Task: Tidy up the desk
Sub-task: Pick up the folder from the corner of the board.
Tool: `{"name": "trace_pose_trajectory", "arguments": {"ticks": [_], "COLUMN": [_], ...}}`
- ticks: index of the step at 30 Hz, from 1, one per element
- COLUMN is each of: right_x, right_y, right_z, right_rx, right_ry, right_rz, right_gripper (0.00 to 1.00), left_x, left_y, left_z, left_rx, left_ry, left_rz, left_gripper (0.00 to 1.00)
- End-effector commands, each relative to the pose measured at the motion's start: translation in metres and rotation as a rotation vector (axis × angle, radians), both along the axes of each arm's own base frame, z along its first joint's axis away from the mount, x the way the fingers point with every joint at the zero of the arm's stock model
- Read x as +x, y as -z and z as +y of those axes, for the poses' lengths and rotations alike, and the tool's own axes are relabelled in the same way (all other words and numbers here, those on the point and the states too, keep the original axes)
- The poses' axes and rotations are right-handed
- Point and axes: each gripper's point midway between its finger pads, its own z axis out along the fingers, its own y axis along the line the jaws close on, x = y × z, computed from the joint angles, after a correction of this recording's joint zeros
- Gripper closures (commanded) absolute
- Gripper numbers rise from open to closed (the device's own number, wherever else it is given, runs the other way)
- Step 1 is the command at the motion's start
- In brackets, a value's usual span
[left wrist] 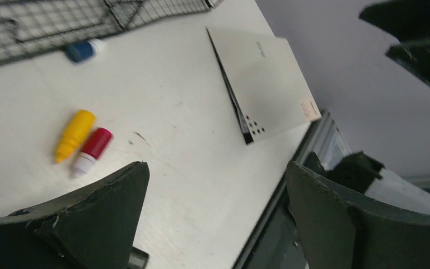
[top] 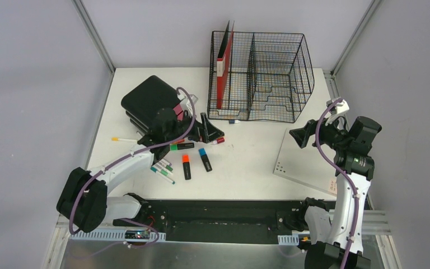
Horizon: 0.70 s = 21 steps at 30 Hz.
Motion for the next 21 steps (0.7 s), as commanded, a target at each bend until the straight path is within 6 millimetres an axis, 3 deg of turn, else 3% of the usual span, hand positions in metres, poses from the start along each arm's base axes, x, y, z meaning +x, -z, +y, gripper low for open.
{"name": "trace_pose_trajectory", "arguments": {"ticks": [1,8,21], "right_x": [0.0,0.0,-0.001], "right_y": [0.0,0.0,-0.001], "right_z": [0.0,-0.001,0.0], "right_rx": [0.001,0.001,0.003], "right_ry": [-0.018,-0.016,-0.023], "right_rz": [-0.012,-0.011,-0.013], "right_gripper": [0.01,0.01,0.01], "left_x": [-0.04,-0.07,-0.082], "left_y": [-0.022,0.008,0.076], "left_z": [-0.027,-0.066,-0.16], "left_rx": [-0.096,-0.128,-0.127], "left_ry": [0.119,0.215,0.268], "left_rz": [-0.062,-0.017,0.096], "left_gripper": [0.05,0.09,0.12]}}
